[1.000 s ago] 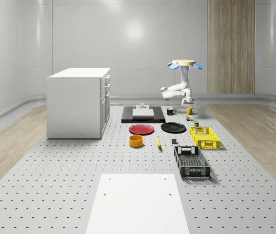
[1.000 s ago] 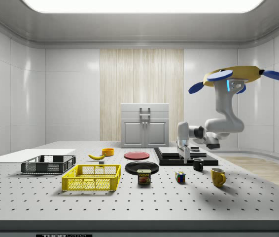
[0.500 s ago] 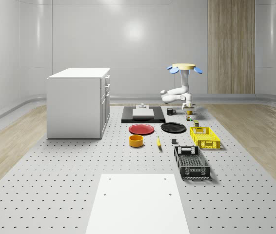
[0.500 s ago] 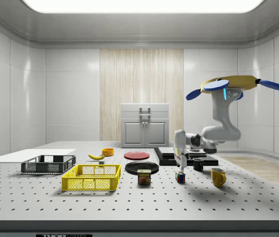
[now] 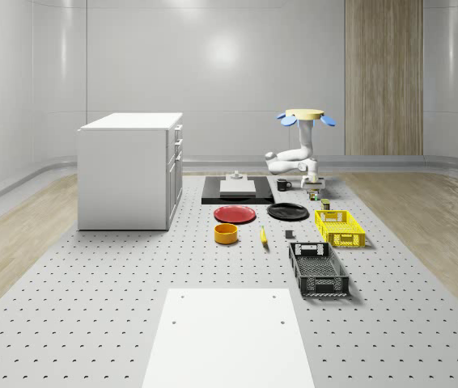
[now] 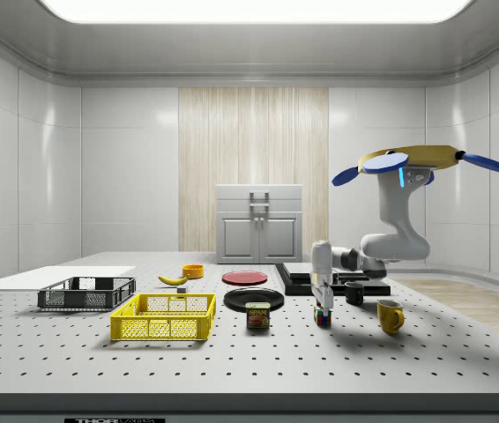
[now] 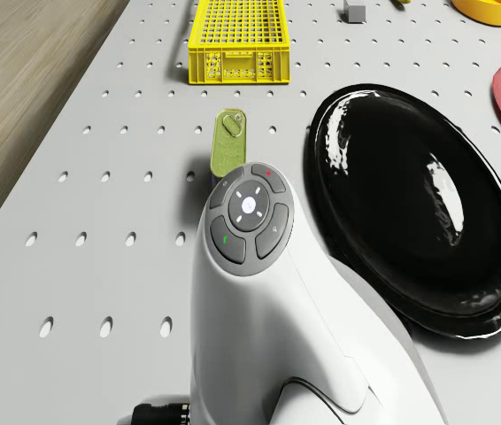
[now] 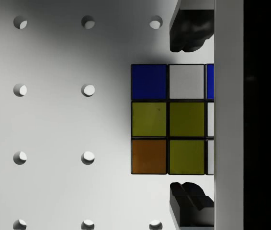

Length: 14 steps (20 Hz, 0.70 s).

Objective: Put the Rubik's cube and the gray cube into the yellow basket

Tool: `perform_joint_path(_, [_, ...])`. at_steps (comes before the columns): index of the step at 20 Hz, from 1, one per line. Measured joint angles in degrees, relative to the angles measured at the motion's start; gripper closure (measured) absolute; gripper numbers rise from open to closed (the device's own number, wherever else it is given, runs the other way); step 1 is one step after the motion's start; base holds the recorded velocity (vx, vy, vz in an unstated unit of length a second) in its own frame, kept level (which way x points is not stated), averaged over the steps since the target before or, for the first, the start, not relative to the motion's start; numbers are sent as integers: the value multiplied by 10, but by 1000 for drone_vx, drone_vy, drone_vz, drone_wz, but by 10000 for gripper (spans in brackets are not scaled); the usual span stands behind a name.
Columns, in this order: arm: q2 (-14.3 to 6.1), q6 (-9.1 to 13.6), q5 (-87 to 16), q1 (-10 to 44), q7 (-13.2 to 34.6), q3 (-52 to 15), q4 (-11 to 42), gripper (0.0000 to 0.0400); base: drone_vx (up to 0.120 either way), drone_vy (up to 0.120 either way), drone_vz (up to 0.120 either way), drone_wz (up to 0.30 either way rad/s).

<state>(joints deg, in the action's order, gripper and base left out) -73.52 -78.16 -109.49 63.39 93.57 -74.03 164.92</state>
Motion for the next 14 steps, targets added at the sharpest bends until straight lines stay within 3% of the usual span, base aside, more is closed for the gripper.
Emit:
perform_joint_path(6, [-18,-28,-27,1,-2,32,-7,0,0,0,0,0])
perform_joint_path(14, [-27,-43,-30,17,1,36,-22,11,0,0,0,0])
